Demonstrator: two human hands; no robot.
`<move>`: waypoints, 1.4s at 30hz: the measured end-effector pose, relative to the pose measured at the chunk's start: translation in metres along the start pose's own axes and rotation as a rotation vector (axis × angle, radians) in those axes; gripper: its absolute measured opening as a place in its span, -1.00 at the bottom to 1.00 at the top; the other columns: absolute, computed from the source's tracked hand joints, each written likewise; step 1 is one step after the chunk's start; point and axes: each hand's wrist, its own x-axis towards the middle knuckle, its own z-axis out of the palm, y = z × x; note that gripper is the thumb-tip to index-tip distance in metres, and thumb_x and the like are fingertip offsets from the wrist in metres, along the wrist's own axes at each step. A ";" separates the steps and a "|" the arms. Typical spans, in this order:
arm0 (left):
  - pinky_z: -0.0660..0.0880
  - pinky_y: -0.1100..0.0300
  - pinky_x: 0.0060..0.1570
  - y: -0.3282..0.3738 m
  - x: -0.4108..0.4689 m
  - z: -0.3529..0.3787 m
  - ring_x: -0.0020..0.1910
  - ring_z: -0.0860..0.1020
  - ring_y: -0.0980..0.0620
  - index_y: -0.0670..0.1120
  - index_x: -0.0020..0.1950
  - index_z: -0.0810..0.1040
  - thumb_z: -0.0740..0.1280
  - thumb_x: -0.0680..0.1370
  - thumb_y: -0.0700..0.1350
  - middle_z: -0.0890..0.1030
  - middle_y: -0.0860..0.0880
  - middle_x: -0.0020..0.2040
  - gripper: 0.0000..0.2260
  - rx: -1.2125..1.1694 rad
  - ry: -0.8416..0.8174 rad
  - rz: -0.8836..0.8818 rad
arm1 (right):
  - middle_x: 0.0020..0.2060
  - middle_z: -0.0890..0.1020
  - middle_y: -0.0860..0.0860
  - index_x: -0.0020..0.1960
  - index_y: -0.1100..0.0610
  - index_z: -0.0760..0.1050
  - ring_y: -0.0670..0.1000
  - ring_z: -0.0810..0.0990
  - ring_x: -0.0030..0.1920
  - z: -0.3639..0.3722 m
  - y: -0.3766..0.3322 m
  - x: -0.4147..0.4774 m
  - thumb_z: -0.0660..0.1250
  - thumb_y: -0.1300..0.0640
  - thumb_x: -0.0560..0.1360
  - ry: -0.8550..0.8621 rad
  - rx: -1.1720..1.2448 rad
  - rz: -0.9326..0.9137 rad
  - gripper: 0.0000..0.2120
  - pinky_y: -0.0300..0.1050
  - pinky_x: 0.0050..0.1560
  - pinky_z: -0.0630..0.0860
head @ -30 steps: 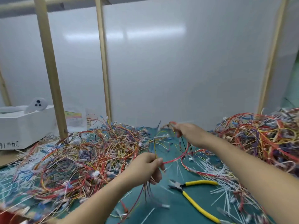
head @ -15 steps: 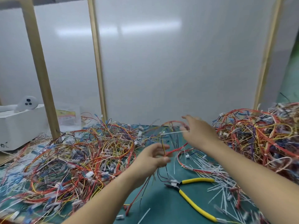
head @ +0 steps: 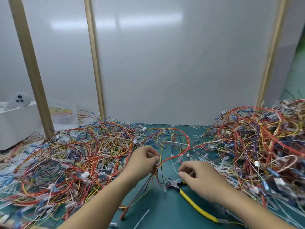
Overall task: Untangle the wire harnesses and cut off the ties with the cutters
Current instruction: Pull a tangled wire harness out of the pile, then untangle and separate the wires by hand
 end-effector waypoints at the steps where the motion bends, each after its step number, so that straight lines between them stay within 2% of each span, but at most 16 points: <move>1: 0.66 0.06 -0.22 0.001 0.001 -0.001 -0.35 0.59 0.06 -0.12 -0.03 0.58 0.40 0.56 -0.16 0.61 -0.10 -0.17 -0.95 -0.052 -0.036 -0.023 | -0.25 0.64 -0.19 -0.11 -0.08 0.59 -0.19 0.58 -0.21 0.001 0.000 0.001 0.30 -0.08 0.55 -0.020 0.034 0.002 -0.86 -0.13 -0.08 0.56; 4: 0.63 0.19 -0.19 0.001 0.000 -0.007 -0.26 0.61 0.07 -0.15 0.04 0.62 0.51 0.48 -0.07 0.65 -0.08 -0.13 -0.78 -0.051 -0.211 -0.055 | -0.25 0.65 -0.20 -0.09 -0.07 0.63 -0.21 0.57 -0.21 0.006 0.000 0.000 0.32 -0.08 0.55 -0.087 0.103 -0.038 -0.85 -0.20 -0.10 0.52; 7: 0.65 0.11 -0.11 0.011 -0.001 -0.007 -0.28 0.60 0.05 -0.25 0.02 0.63 0.49 0.48 -0.24 0.61 -0.07 -0.24 -0.84 -0.135 -0.296 -0.024 | -0.26 0.65 -0.20 -0.10 -0.03 0.63 -0.18 0.58 -0.24 0.007 -0.005 0.000 0.33 -0.07 0.55 -0.078 0.188 -0.096 -0.83 -0.17 -0.13 0.50; 10: 0.63 0.05 -0.14 0.026 -0.001 0.003 -0.29 0.53 -0.03 -0.26 0.01 0.50 0.45 0.51 -0.30 0.51 -0.13 -0.22 -0.83 -0.263 -0.266 0.047 | -0.31 0.68 0.01 -0.15 0.07 0.58 0.00 0.65 -0.26 0.000 -0.010 0.004 0.33 0.04 0.59 -0.084 0.376 -0.119 -0.82 -0.10 -0.21 0.54; 14: 0.44 0.23 -0.42 0.037 0.010 0.013 -0.43 0.44 0.07 -0.21 0.09 0.39 0.39 0.58 -0.19 0.56 -0.06 -0.31 -0.79 -0.307 -0.250 0.150 | -0.44 0.58 0.01 -0.22 0.05 0.47 -0.04 0.55 -0.40 -0.016 -0.001 0.009 0.31 0.10 0.61 0.037 0.335 -0.157 -0.78 -0.13 -0.31 0.43; 18: 0.25 0.32 -0.52 0.025 0.035 0.025 -0.53 0.33 0.15 -0.09 0.03 0.43 0.35 0.61 -0.08 0.47 0.04 -0.43 -0.87 -0.427 0.009 0.041 | -0.40 0.61 -0.02 -0.24 0.02 0.51 0.00 0.55 -0.36 -0.025 0.026 0.009 0.32 0.09 0.58 0.174 0.265 -0.130 -0.79 -0.03 -0.25 0.46; 21: 0.25 0.18 -0.40 0.008 0.036 0.038 -0.43 0.29 0.09 -0.05 -0.10 0.44 0.33 0.61 0.02 0.38 0.01 -0.35 -0.81 -0.382 0.158 0.203 | -0.29 0.60 -0.14 -0.19 -0.03 0.59 -0.09 0.54 -0.27 -0.020 0.040 0.006 0.36 0.02 0.56 0.202 0.194 -0.124 -0.84 -0.20 -0.25 0.42; 23: 0.24 0.07 -0.34 0.002 0.030 0.048 -0.38 0.30 0.06 -0.01 -0.13 0.44 0.32 0.57 0.14 0.36 0.02 -0.37 -0.76 -0.284 0.096 0.367 | -0.24 0.57 -0.15 -0.17 -0.06 0.63 -0.11 0.55 -0.19 -0.019 0.042 0.006 0.38 -0.04 0.53 0.239 0.164 -0.141 -0.87 -0.29 -0.21 0.39; 25: 0.30 0.07 -0.37 0.001 0.026 0.055 -0.38 0.38 0.05 0.07 -0.10 0.45 0.33 0.53 0.22 0.42 -0.06 -0.36 -0.76 -0.173 -0.006 0.421 | -0.23 0.56 -0.14 -0.14 -0.09 0.66 -0.12 0.55 -0.18 -0.019 0.041 0.007 0.39 -0.06 0.52 0.256 0.166 -0.157 -0.88 -0.28 -0.18 0.41; 27: 0.39 0.20 -0.44 0.002 0.025 0.058 -0.40 0.50 0.05 0.13 0.02 0.46 0.39 0.54 0.14 0.53 -0.01 -0.36 -0.83 -0.194 -0.135 0.332 | -0.20 0.57 -0.17 -0.10 -0.12 0.68 -0.13 0.56 -0.15 -0.018 0.037 0.003 0.40 -0.05 0.53 0.223 0.162 -0.184 -0.92 -0.31 -0.17 0.40; 30: 0.50 0.20 -0.48 0.003 0.029 0.055 -0.40 0.59 0.02 -0.12 0.08 0.49 0.37 0.58 -0.23 0.62 0.00 -0.33 -0.88 -0.349 -0.233 0.195 | -0.17 0.57 -0.20 -0.07 -0.11 0.70 -0.11 0.57 -0.13 -0.016 0.032 -0.002 0.43 -0.01 0.52 0.186 0.138 -0.224 -0.93 -0.34 -0.19 0.38; 33: 0.57 0.20 -0.39 -0.001 0.039 0.042 -0.40 0.61 0.03 -0.23 -0.02 0.55 0.29 0.58 -0.37 0.63 -0.15 -0.28 -0.91 -0.380 -0.018 0.065 | -0.21 0.59 -0.19 -0.11 -0.07 0.71 -0.12 0.57 -0.15 -0.015 0.032 -0.003 0.45 0.04 0.51 0.226 0.207 -0.217 -0.94 -0.39 -0.21 0.37; 36: 0.52 0.20 -0.41 -0.005 0.039 0.034 -0.41 0.55 0.07 -0.14 -0.07 0.58 0.30 0.60 -0.26 0.60 -0.09 -0.30 -0.90 -0.179 0.179 0.156 | -0.23 0.60 -0.10 -0.11 -0.07 0.71 -0.05 0.58 -0.19 -0.012 0.034 -0.003 0.48 0.10 0.49 0.223 0.283 -0.195 -0.93 -0.33 -0.22 0.42; 38: 0.40 0.22 -0.48 -0.003 0.032 0.035 -0.48 0.49 0.07 -0.16 -0.14 0.58 0.33 0.61 -0.13 0.55 -0.04 -0.39 -0.84 -0.132 0.024 0.246 | -0.26 0.59 -0.07 -0.13 -0.06 0.71 -0.01 0.58 -0.21 -0.010 0.034 -0.003 0.50 0.13 0.47 0.229 0.296 -0.199 -0.91 -0.23 -0.21 0.47; 40: 0.33 0.23 -0.53 0.002 0.023 0.039 -0.50 0.48 0.02 -0.12 -0.23 0.57 0.33 0.59 0.04 0.54 -0.03 -0.42 -0.71 -0.173 -0.297 0.188 | -0.27 0.59 -0.10 -0.15 -0.06 0.70 -0.02 0.58 -0.22 -0.007 0.033 -0.003 0.51 0.15 0.46 0.237 0.296 -0.205 -0.89 -0.23 -0.22 0.47; 42: 0.33 0.23 -0.55 0.006 0.016 0.040 -0.49 0.49 -0.03 -0.04 -0.29 0.58 0.33 0.59 0.06 0.56 -0.05 -0.42 -0.70 -0.209 -0.554 0.108 | -0.28 0.59 -0.12 -0.16 -0.07 0.68 -0.07 0.57 -0.26 -0.004 0.033 -0.002 0.52 0.16 0.45 0.248 0.292 -0.200 -0.88 -0.31 -0.26 0.43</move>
